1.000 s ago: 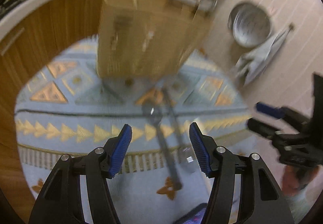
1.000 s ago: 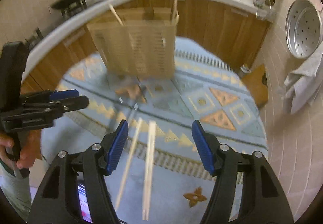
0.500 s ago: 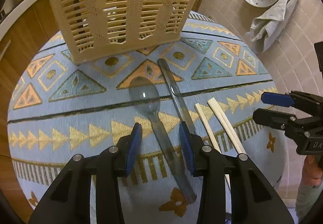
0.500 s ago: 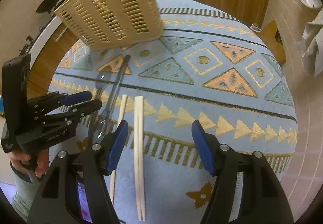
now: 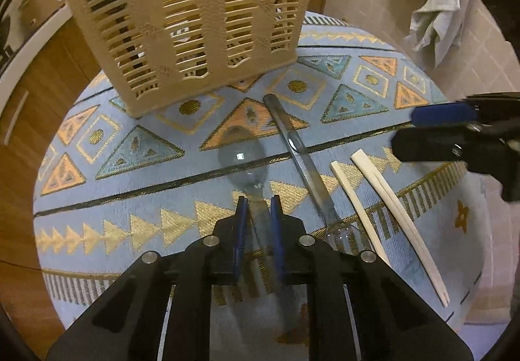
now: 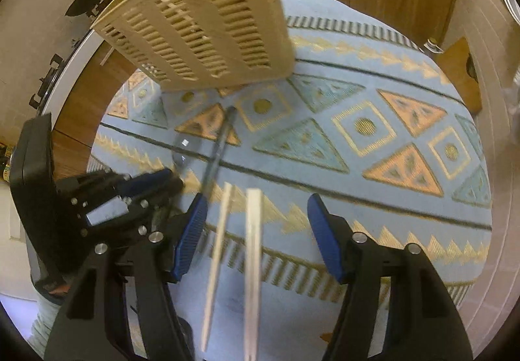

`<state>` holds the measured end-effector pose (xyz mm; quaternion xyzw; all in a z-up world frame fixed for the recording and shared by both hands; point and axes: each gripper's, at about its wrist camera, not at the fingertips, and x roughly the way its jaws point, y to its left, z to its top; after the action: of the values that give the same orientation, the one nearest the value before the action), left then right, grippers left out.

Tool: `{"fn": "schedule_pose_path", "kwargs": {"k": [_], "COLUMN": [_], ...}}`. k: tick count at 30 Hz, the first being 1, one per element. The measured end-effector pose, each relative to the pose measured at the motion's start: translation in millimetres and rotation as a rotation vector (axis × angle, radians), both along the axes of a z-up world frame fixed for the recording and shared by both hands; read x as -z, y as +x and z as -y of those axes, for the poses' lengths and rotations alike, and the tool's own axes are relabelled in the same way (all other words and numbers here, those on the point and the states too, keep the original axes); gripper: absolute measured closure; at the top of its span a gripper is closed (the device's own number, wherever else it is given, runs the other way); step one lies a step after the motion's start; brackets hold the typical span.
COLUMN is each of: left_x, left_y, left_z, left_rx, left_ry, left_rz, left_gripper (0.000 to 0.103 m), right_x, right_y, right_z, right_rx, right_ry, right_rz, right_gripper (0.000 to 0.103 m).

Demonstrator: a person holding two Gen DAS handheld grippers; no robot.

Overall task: Organize utensils
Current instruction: 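Grasp a clear plastic spoon with the left tool while the right tool grasps another clear spoon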

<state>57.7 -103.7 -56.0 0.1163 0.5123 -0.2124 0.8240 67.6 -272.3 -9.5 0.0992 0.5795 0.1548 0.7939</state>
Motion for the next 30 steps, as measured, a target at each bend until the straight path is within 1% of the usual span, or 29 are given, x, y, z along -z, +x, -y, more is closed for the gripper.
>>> {"fn": "schedule_pose_path", "kwargs": {"k": [3, 4, 5, 6, 7, 8, 10, 12, 13, 15, 18, 20, 22, 26, 29, 30], "left_x": [-2, -3, -4, -5, -6, -7, -9, -10, -11, -13, -12, -12, -12, -11, -11, -10], "left_y": [6, 8, 9, 9, 8, 8, 7, 8, 8, 7, 9, 7, 7, 8, 8, 8], "left_z": [-22, -28, -35, -43, -47, -52, -64, -76, -81, -89, -96, -99, -102, -91, -90, -88], "left_rx": [-0.026, -0.037, -0.046, -0.050, -0.054, -0.066, -0.086, -0.097, -0.103, -0.110, -0.114, -0.110, -0.104, -0.102, -0.107, -0.109], "left_ry": [-0.091, -0.118, -0.131, -0.130, -0.122, -0.100, -0.075, -0.083, -0.086, -0.089, -0.101, -0.103, -0.105, -0.115, -0.120, -0.119], "left_rz": [-0.042, -0.056, -0.061, -0.056, -0.045, -0.027, -0.003, -0.005, -0.004, -0.002, -0.007, -0.003, 0.004, 0.010, 0.017, 0.019], "left_gripper": [0.092, 0.092, 0.092, 0.092, 0.092, 0.092, 0.092, 0.092, 0.092, 0.092, 0.092, 0.092, 0.092, 0.092, 0.092, 0.092], "right_x": [4, 8, 12, 20, 24, 29, 32, 30, 30, 30, 31, 31, 32, 33, 31, 31], "right_y": [15, 21, 26, 32, 35, 38, 41, 43, 44, 46, 42, 41, 40, 41, 41, 39], "right_z": [-14, -20, -24, -29, -32, -37, -48, -61, -66, -75, -92, -99, -106, -115, -115, -112], "right_rx": [-0.024, -0.030, -0.033, -0.037, -0.040, -0.049, -0.066, -0.089, -0.097, -0.102, -0.140, -0.154, -0.171, -0.177, -0.156, -0.152], "right_ry": [0.004, -0.013, -0.023, -0.024, -0.017, -0.005, -0.020, -0.064, -0.068, -0.108, -0.228, -0.274, -0.307, -0.320, -0.318, -0.315], "right_rz": [-0.012, -0.016, -0.029, -0.059, -0.078, -0.095, -0.101, -0.077, -0.080, -0.078, -0.072, -0.080, -0.085, -0.090, -0.096, -0.094], "right_gripper": [0.047, 0.053, 0.057, 0.063, 0.066, 0.066, 0.068, 0.068, 0.068, 0.069, 0.070, 0.070, 0.070, 0.072, 0.087, 0.089]}}
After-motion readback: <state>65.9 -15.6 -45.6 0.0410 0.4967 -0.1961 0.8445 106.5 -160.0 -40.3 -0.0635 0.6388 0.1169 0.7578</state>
